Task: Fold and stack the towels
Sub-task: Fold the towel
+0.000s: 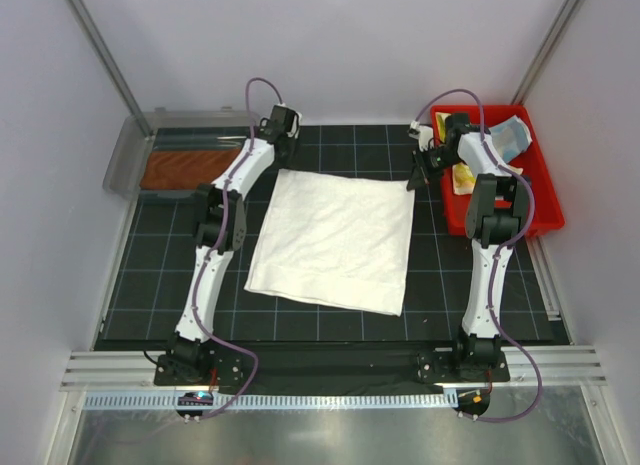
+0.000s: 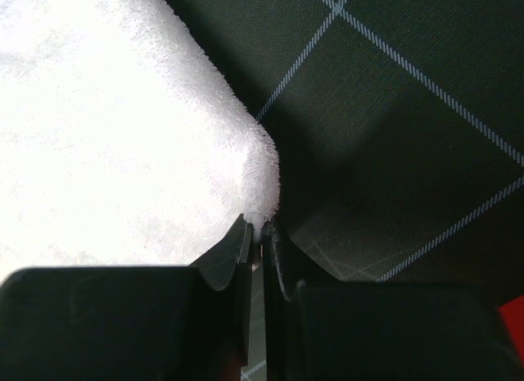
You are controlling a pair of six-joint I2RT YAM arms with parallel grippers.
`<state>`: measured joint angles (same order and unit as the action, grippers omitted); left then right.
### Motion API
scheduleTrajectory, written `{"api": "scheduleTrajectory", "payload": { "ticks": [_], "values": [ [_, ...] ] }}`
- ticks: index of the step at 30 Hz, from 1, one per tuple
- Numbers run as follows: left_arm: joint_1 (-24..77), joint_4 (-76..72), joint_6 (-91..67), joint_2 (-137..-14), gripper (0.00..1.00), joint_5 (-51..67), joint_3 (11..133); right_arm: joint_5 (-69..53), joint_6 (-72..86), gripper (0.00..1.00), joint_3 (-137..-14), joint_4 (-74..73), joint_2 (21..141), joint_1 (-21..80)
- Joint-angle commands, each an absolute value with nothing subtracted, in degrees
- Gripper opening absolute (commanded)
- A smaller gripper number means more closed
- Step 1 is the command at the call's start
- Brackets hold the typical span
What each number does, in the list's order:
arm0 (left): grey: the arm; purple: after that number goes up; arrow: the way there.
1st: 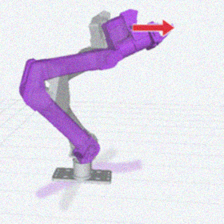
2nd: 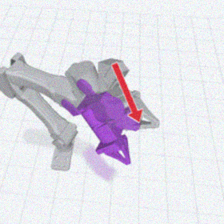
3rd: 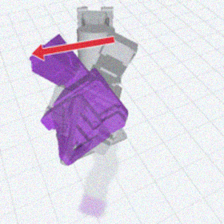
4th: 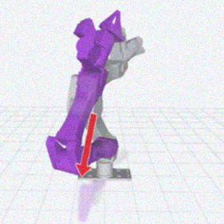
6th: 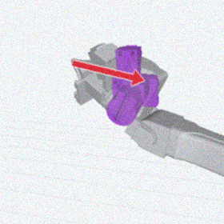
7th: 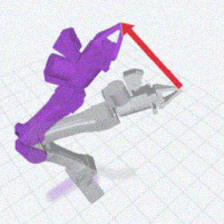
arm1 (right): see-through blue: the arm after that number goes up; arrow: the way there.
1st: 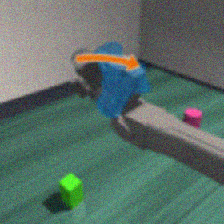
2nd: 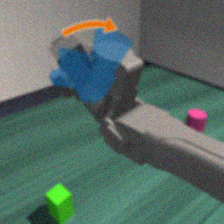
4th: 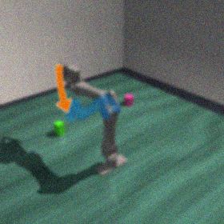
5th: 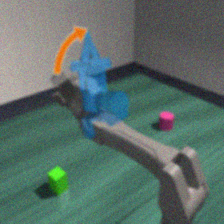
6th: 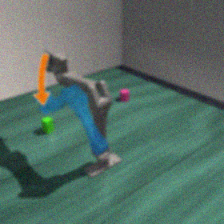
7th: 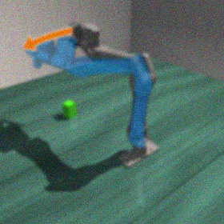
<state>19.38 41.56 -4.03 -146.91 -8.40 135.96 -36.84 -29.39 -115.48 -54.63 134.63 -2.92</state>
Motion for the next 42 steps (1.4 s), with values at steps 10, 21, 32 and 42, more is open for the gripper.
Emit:
{"api": "scheduleTrajectory", "payload": {
  "ticks": [10, 21, 32, 42],
  "values": [
    [18.02, 41.84, -9.57, -148.54, 0.37, -10.46, 138.08, -37.62, -28.92, 0.01, -115.75, -52.38, 131.13, -3.16],
    [16.96, 40.43, -11.95, -147.04, 0.45, -4.66, 135.44, -37.18, -28.56, 0.01, -115.84, -52.12, 131.40, -3.16],
    [16.96, 40.61, -15.55, -146.96, 0.03, 1.48, 134.91, -38.06, -26.55, 0.01, -116.01, -50.19, 131.13, -3.08],
    [16.96, 33.75, -18.11, -138.09, 0.00, 4.41, 134.21, -35.07, -18.47, 0.01, -107.68, -35.96, 122.53, -3.16]
  ]
}}
